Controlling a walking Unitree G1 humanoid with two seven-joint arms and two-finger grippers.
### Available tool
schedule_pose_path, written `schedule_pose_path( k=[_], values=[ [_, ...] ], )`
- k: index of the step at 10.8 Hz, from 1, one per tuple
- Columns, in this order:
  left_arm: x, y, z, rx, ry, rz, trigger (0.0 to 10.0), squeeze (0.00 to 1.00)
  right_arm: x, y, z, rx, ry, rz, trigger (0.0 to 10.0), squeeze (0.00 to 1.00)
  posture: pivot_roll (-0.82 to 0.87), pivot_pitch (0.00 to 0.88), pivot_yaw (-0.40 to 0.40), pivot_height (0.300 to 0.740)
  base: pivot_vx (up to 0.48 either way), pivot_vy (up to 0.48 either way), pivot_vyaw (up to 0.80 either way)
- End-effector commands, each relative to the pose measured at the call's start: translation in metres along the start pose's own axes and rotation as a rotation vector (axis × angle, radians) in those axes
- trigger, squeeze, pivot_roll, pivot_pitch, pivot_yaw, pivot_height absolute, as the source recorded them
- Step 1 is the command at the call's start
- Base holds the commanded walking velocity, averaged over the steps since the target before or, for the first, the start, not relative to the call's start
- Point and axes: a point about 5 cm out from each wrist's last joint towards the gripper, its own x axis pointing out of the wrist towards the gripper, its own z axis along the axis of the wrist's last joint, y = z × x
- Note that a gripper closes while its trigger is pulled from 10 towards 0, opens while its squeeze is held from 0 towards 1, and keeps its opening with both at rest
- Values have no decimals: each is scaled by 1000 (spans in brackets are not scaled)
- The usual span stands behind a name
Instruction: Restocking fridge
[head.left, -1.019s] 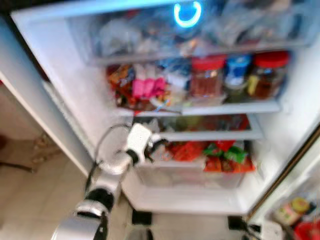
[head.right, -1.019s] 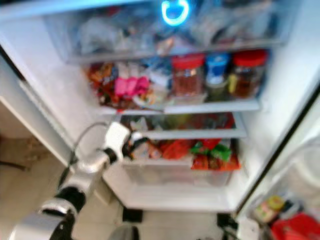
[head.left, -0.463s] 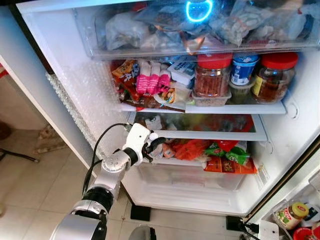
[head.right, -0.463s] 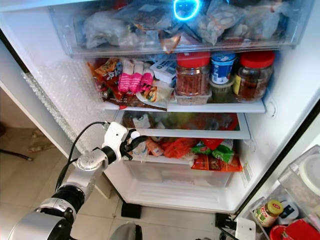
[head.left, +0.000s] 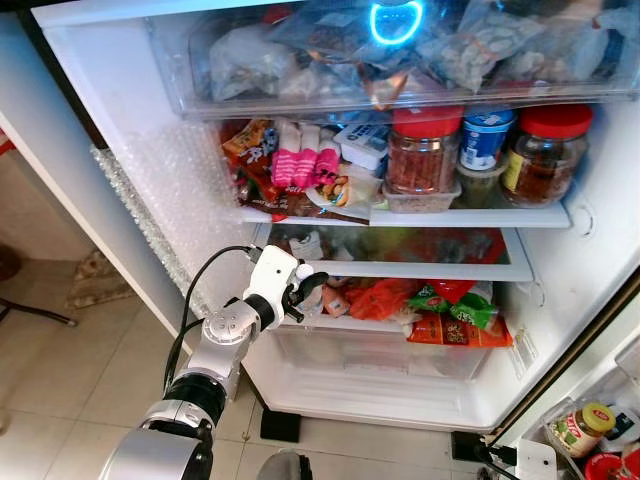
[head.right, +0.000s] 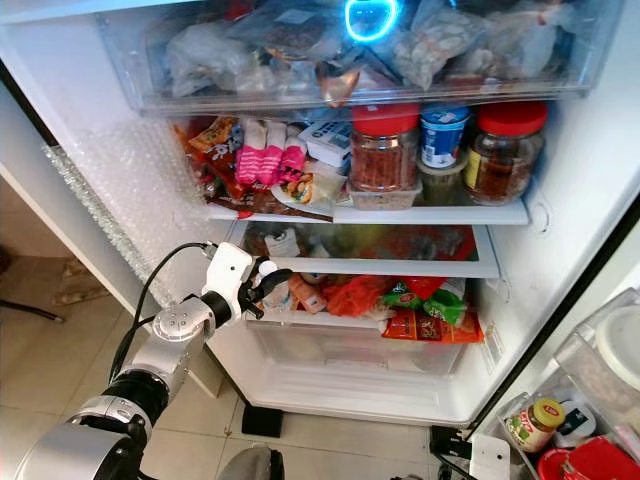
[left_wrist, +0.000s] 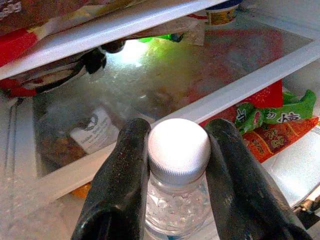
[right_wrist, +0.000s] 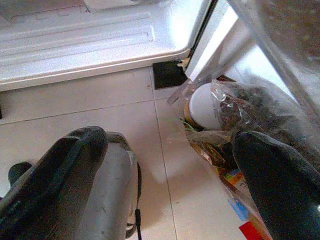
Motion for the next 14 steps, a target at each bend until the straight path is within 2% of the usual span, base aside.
schedule_pose_path(
  k=[1,3,14],
  values=[
    [-2,7,2,57,8,15,10000,0,0,3,1,-4,-11,15,10000,0,40,27,89,632,0,0,0],
    [-2,9,3,91,11,28,10000,0,0,2,1,-8,-9,8,10000,0,39,27,90,632,0,0,0],
    [0,10,4,108,12,50,10000,0,0,3,1,-19,-10,14,10000,0,36,21,90,614,0,0,0]
  ],
)
